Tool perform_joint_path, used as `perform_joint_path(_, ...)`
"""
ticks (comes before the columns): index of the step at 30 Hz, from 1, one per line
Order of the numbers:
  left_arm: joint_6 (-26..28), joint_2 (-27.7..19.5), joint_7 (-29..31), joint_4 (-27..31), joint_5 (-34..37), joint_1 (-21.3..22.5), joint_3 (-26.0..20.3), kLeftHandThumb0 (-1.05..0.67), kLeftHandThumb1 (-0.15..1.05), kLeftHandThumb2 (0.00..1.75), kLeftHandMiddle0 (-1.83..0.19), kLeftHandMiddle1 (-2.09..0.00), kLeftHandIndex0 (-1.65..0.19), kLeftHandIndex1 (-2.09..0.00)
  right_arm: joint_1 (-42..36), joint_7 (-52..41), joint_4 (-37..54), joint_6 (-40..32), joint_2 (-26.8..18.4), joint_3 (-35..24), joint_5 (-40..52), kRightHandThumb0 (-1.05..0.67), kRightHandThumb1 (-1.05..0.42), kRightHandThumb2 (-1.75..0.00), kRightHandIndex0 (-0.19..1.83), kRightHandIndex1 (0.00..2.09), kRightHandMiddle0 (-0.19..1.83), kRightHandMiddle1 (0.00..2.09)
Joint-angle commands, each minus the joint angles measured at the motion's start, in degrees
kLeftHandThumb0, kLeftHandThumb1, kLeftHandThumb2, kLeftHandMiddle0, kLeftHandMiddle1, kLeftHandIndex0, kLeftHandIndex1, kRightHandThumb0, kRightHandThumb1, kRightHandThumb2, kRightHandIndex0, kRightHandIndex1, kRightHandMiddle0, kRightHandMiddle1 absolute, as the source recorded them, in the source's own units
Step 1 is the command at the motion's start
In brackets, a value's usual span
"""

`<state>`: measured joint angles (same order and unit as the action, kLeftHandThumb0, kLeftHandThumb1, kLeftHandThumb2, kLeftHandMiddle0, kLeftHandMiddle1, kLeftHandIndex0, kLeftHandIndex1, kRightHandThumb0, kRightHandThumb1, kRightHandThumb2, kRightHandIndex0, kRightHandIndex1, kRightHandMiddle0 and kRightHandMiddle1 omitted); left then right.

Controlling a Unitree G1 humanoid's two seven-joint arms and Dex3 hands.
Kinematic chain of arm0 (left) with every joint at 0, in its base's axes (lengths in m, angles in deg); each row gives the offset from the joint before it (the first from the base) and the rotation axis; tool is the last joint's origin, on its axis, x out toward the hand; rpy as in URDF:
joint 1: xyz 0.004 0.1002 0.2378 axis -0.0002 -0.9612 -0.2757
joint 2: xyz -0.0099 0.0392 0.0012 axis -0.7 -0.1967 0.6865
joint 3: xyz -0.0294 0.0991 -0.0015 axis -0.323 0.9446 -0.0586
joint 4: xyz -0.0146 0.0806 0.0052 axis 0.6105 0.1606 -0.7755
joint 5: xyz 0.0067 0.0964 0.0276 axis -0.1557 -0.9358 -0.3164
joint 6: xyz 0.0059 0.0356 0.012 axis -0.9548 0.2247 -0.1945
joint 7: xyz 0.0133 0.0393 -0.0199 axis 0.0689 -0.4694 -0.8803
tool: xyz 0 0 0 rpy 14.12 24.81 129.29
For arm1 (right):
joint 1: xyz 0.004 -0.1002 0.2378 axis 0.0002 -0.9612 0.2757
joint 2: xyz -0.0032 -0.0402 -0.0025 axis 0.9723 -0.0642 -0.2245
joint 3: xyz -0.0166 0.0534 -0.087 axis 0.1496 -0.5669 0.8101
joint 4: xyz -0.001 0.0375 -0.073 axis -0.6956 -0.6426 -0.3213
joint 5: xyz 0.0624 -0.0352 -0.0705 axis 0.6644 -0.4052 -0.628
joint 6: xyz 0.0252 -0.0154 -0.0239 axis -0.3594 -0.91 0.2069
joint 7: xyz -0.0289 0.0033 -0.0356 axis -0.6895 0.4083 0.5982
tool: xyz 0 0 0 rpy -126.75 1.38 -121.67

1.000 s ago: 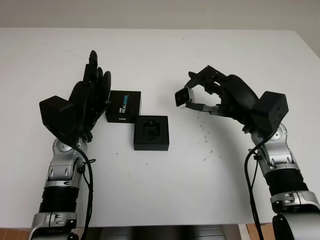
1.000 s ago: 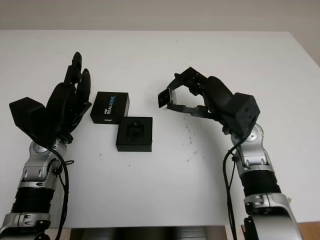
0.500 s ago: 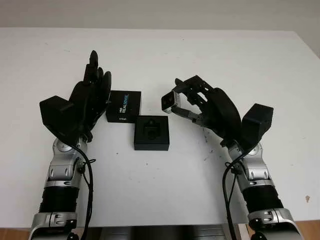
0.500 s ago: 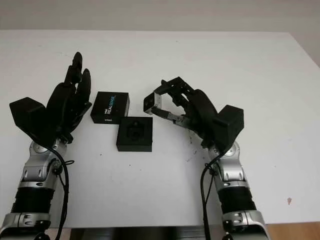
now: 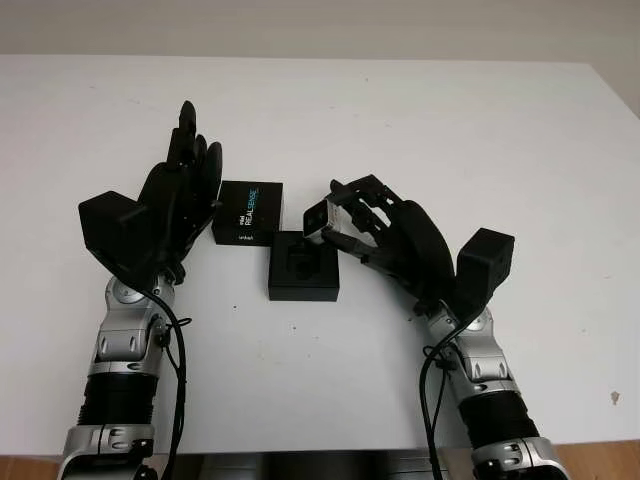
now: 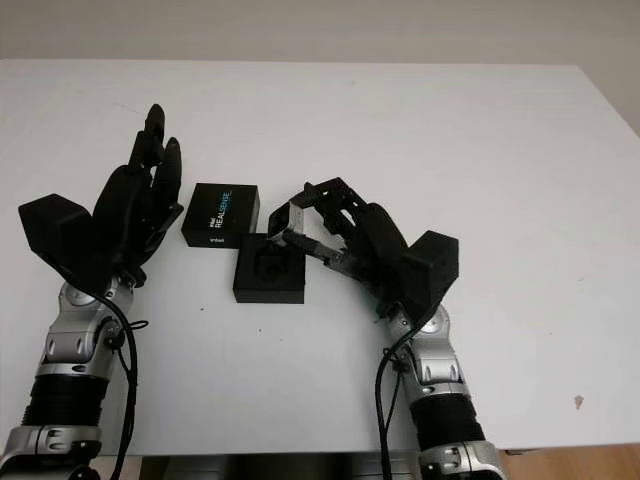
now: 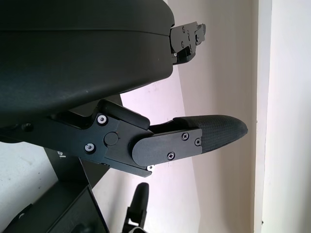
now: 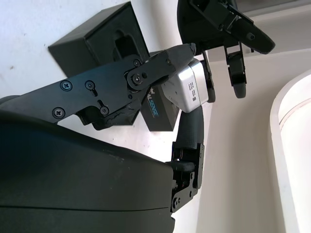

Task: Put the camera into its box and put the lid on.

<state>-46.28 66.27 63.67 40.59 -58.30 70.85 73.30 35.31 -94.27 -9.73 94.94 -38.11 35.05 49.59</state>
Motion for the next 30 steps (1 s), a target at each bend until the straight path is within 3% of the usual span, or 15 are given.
perform_joint_path(1,-0.38,0.1,-0.04,0.29,0.27,-0.18,-0.13,-0.74,1.05,0.6,0.19,0.0,0.19,0.0,-0.88,0.52,1.76,-0.45,0.68,0.23,-0.13,-0.46,-1.01,-0.06,0.16,0.05,0.27,1.7)
perform_joint_path(30,-0.77,0.17,0.33,-0.24,0.9,-0.17,-0.22,-0.73,1.05,0.6,0.19,0.0,0.19,0.0,-1.8,-0.46,-0.81,-2.04,5.06,1.2,0.9,-0.44,-1.04,-0.06,0.13,0.04,0.21,1.78)
